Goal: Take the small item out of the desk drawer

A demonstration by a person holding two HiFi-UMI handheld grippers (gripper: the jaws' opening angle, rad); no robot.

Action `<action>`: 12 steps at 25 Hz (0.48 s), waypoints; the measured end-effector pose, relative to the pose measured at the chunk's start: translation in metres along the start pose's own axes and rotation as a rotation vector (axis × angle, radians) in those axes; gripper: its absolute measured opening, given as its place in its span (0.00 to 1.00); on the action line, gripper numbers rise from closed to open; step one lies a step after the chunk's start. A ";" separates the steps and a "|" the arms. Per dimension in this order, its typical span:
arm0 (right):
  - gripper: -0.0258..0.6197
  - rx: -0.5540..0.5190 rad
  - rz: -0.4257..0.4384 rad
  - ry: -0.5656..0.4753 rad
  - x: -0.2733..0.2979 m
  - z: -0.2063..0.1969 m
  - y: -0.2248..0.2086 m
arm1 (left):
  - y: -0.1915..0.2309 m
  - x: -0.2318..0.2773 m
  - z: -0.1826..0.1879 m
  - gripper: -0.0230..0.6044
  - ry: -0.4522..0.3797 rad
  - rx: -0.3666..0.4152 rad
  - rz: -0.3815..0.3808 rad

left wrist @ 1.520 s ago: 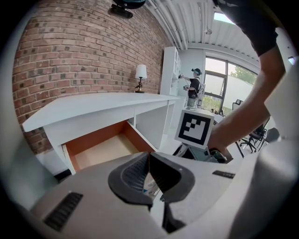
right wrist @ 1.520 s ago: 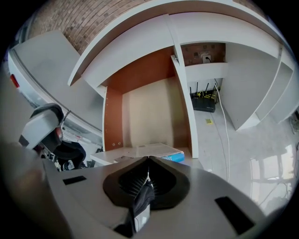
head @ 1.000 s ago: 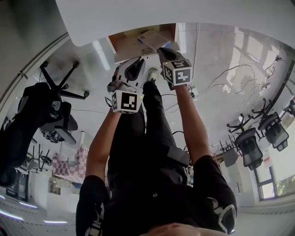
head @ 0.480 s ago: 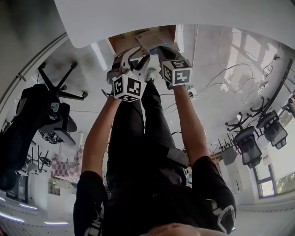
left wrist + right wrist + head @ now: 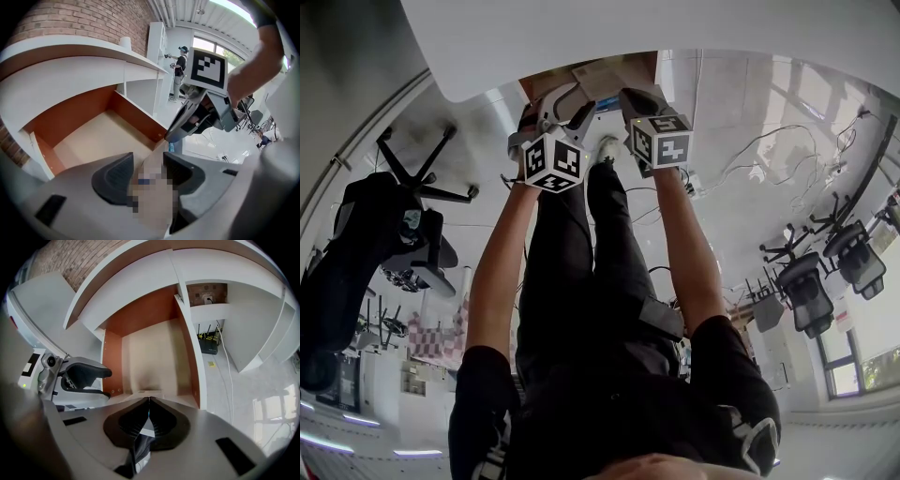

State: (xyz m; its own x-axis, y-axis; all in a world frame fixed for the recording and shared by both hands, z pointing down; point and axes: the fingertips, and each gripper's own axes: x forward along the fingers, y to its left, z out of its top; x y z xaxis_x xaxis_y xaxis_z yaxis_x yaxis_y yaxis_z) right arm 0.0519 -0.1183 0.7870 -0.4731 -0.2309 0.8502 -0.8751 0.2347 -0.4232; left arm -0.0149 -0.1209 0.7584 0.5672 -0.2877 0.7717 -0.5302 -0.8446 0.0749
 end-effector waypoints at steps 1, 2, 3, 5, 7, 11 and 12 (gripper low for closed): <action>0.09 -0.002 0.000 -0.001 -0.001 0.001 0.001 | 0.000 0.000 0.000 0.34 0.000 0.004 -0.002; 0.09 -0.005 0.001 -0.001 -0.002 0.001 0.003 | -0.001 0.000 -0.001 0.34 -0.001 0.006 -0.005; 0.09 -0.008 0.004 0.001 -0.004 0.000 0.005 | -0.003 0.000 -0.001 0.34 -0.001 0.008 -0.008; 0.09 -0.012 0.011 0.010 -0.004 -0.007 0.010 | -0.006 -0.001 -0.001 0.34 -0.004 0.010 -0.012; 0.09 -0.012 0.015 0.025 -0.001 -0.013 0.012 | -0.008 0.000 0.000 0.34 -0.006 0.007 -0.016; 0.09 -0.026 0.013 0.024 0.005 -0.012 0.014 | -0.012 0.001 0.000 0.34 -0.013 0.003 -0.025; 0.09 -0.030 0.008 0.017 0.005 -0.009 0.013 | -0.013 0.001 -0.001 0.34 -0.013 0.005 -0.027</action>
State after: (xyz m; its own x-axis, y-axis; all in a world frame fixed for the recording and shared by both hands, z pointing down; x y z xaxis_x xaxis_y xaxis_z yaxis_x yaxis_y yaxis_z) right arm 0.0386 -0.1074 0.7888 -0.4778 -0.2125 0.8524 -0.8678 0.2647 -0.4205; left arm -0.0081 -0.1097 0.7589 0.5896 -0.2707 0.7610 -0.5114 -0.8543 0.0924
